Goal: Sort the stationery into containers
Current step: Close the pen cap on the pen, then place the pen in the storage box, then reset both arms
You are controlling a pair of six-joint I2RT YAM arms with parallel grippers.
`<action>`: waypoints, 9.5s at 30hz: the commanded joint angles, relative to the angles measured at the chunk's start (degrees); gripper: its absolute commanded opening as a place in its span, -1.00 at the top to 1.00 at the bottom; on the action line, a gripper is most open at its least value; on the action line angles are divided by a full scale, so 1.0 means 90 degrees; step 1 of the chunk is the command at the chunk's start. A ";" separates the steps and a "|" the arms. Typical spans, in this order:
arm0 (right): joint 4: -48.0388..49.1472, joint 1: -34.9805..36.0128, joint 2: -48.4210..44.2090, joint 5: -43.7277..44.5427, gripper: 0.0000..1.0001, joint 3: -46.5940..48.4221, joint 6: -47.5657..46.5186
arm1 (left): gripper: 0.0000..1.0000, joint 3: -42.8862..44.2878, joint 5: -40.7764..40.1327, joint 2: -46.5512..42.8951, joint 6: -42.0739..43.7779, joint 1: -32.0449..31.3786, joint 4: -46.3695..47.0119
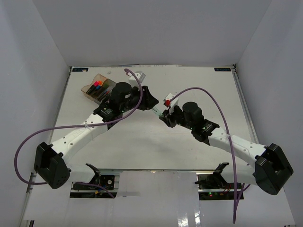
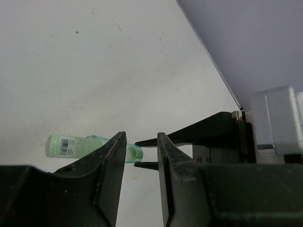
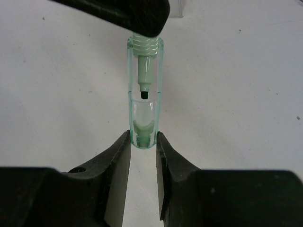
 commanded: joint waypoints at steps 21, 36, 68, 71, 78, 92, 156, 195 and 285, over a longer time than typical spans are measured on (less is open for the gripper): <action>0.2447 0.0017 -0.0954 -0.0191 0.70 -0.1252 -0.0078 | 0.06 0.0380 -0.1636 -0.0709 -0.0369 0.0145 -0.0873; 0.2467 0.0017 -0.0925 -0.0259 0.70 -0.1154 -0.0108 | 0.09 0.0497 -0.0513 -0.0387 -0.0418 0.0145 -0.0687; 0.2037 0.0017 -0.1169 -0.0542 0.73 -0.1056 -0.0586 | 0.06 0.1180 0.0736 -0.0348 0.0646 0.0623 -0.1985; 0.2037 0.0027 -0.1179 -0.0562 0.73 -0.1027 -0.0615 | 0.06 0.1190 0.1313 -0.0289 0.0676 0.0692 -0.2044; 0.2018 0.0017 -0.1121 -0.0650 0.74 -0.0949 -0.0645 | 0.08 0.1376 0.1743 -0.0006 0.0647 0.0692 -0.2191; 0.2066 0.0017 -0.1101 -0.0679 0.76 -0.0900 -0.0655 | 0.41 0.1395 0.2095 0.0287 0.0471 0.0692 -0.2200; 0.2018 0.0017 -0.1364 -0.0796 0.59 0.0390 -0.1045 | 1.00 0.0477 0.3296 0.0600 -0.0135 0.0457 -0.1497; 0.0299 0.0008 -0.4030 -0.0181 -0.80 -0.2277 0.0332 | 1.00 -0.1779 -0.1703 0.0315 -0.1482 0.3436 0.3131; -0.3256 0.0017 -0.6579 0.4839 -0.80 -0.1242 0.0820 | -0.96 -0.3292 -0.1040 -0.6070 0.0510 0.3309 -0.2103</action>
